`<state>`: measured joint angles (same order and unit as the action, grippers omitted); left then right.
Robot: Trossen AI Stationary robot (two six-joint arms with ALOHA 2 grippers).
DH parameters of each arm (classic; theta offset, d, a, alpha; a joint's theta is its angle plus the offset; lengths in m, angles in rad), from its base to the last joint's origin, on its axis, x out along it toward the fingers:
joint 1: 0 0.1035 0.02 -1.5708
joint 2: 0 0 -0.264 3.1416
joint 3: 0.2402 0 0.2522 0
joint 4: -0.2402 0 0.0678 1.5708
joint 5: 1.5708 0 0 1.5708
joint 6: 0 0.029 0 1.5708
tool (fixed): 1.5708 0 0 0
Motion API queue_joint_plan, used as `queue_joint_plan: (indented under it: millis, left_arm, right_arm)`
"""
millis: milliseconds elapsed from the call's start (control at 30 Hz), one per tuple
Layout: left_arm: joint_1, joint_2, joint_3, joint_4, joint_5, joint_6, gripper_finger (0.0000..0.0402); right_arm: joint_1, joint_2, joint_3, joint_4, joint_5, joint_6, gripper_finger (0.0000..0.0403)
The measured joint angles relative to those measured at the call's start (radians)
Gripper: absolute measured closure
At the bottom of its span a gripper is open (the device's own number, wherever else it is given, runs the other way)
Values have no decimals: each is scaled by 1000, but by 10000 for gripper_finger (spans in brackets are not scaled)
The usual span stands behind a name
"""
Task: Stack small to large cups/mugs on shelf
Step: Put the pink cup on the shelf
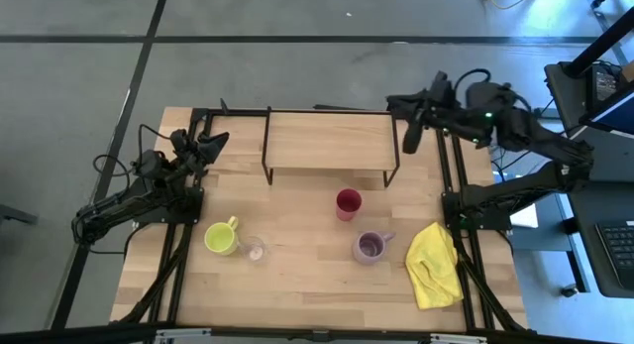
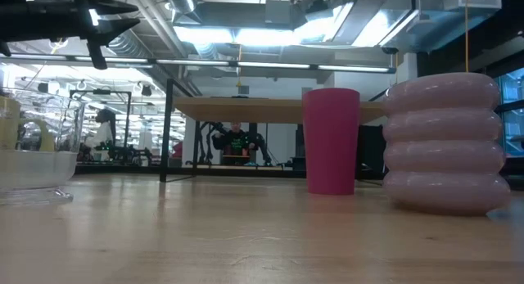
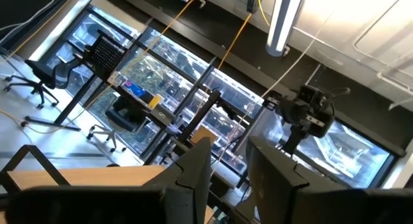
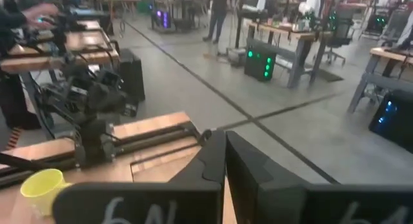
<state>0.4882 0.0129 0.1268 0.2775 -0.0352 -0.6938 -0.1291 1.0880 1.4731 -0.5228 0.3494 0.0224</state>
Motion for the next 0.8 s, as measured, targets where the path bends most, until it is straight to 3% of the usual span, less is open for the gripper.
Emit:
queue_joint_plan:
  millis: [500, 667, 800]
  left_arm:
    - [0, 0, 0, -1, 0, 16, 308]
    - [0, 0, 0, -12, 0, 16, 308]
    - [0, 0, 0, -21, -1, 15, 308]
  right_arm:
    - [-4, 136, -6, -20, -4, 108, 389]
    - [-80, 165, 8, -96, -61, 271, 389]
    - [-157, 172, 46, -97, -105, 314, 389]
